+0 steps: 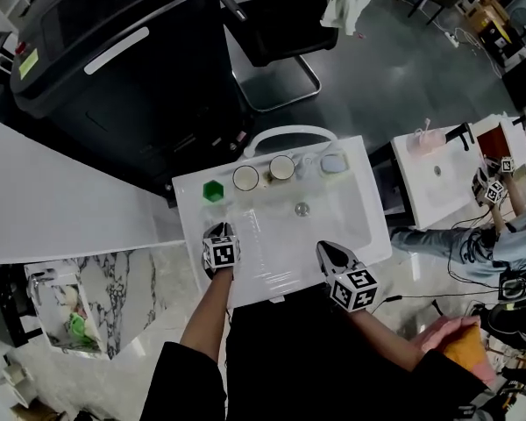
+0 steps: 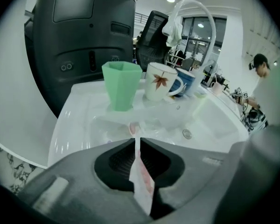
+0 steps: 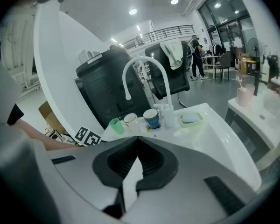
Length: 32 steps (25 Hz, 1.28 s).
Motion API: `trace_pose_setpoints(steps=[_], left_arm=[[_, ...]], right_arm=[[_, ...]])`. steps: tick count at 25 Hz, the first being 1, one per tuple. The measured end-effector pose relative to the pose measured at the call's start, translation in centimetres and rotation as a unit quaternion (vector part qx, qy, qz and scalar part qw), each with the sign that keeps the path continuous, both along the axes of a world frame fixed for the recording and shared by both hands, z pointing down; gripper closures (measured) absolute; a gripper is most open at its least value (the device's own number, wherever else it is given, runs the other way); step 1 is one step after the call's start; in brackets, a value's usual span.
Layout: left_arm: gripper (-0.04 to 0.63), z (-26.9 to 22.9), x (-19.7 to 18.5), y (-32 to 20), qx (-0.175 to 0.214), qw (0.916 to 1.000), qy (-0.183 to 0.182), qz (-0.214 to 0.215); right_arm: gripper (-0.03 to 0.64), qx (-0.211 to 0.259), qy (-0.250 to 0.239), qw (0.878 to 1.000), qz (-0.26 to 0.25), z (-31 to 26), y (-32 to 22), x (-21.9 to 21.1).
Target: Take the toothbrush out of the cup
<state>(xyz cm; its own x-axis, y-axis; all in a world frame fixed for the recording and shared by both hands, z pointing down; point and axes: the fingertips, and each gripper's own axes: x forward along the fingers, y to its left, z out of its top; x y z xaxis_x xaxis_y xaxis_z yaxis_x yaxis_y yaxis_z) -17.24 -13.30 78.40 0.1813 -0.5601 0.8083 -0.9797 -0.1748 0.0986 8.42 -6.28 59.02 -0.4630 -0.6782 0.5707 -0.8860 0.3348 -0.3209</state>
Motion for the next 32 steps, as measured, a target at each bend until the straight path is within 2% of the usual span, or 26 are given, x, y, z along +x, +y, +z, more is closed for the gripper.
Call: trace_pose_setpoints(steps=[4,7,12,17,21,24,28,32], left_arm=[[0.552,-3.6,0.3,0.9,0.039,0.9989,0.025,-0.013],[0.552,-7.7,0.4,1.7,0.079,0.9947,0.058,-0.032],[0.558,-15.1,0.6,3.9,0.152,0.9786,0.126,-0.058],[0.569,-20.1,0.7,6.8,0.201,0.9607,0.181,-0.062],[0.572,-22.7,1.7,8.9,0.224,0.9551,0.19,-0.041],[0.572,-24.6,2.7,10.0,0.244,0.9505,0.186,-0.046],[0.572,-27.1,5.1,11.5,0.28,0.9448,0.158,-0.061],[0.572,-28.4,9.2,12.4,0.308,0.94,0.13,-0.068]], right_arm=[[0.615,0.017,-0.006,1.0,-0.009,-1.2,-0.2,-0.8],[0.615,0.031,-0.009,0.999,-0.011,-2.2,-0.7,-1.2],[0.615,0.058,-0.017,0.998,0.015,-4.2,-1.4,-0.1],[0.615,0.065,0.011,0.998,0.015,-4.9,-0.8,0.2],[0.615,0.072,0.009,0.997,0.032,-6.1,0.3,1.1],[0.615,0.094,0.015,0.995,0.017,-7.2,0.4,2.5],[0.615,0.124,0.021,0.992,-0.011,-8.2,0.6,5.7],[0.615,0.155,0.01,0.987,-0.042,-9.4,0.7,9.9]])
